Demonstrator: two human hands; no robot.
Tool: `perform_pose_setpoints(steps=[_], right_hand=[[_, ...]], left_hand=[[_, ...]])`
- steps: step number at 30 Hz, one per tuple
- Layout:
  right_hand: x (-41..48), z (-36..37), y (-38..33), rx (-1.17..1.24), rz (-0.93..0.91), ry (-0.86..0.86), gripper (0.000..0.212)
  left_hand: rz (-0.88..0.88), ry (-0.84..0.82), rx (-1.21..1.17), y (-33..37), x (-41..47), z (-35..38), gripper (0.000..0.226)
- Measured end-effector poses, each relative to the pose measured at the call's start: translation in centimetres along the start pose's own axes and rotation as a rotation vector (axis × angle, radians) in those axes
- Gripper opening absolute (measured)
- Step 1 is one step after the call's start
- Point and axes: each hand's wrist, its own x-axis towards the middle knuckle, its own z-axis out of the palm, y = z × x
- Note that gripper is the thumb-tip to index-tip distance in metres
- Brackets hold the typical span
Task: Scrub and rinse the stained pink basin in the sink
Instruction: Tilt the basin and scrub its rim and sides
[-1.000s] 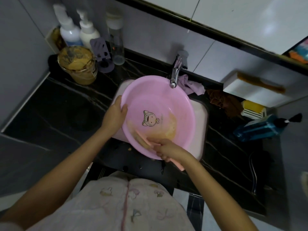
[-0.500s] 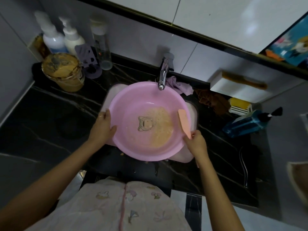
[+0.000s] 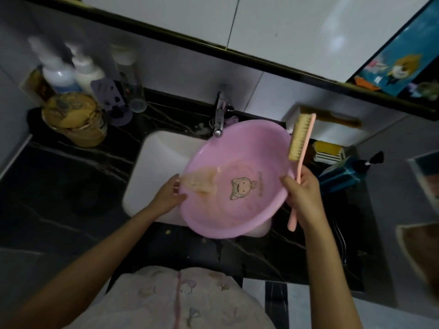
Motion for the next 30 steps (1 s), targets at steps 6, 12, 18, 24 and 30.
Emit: perform_pose_setpoints(steps=[6, 12, 18, 24, 30], right_hand=[[-0.6, -0.2, -4.8, -0.172, -0.15, 0.033, 0.013], [0.5, 2.7, -6.6, -0.484, -0.212, 0.255, 0.022], [1.4, 6.7, -7.1, -0.452, -0.137, 0.259, 0.042], [0.8, 5.4, -6.7, -0.435, -0.154, 0.046, 0.062], [1.1, 0.6, -5.5, -0.827, -0.193, -0.097, 0.055]], left_hand=[[0.163, -0.129, 0.216, 2.4, 1.0, 2.6, 0.064], [0.547, -0.38, -0.073, 10.8, -5.3, 2.4, 0.021], [0.54, -0.142, -0.177, 12.5, -7.6, 3.1, 0.011], [0.461, 0.263, -0.005, 11.3, -4.3, 0.3, 0.022], [0.379, 0.414, 0.057, 10.0, -1.8, -3.1, 0.049]])
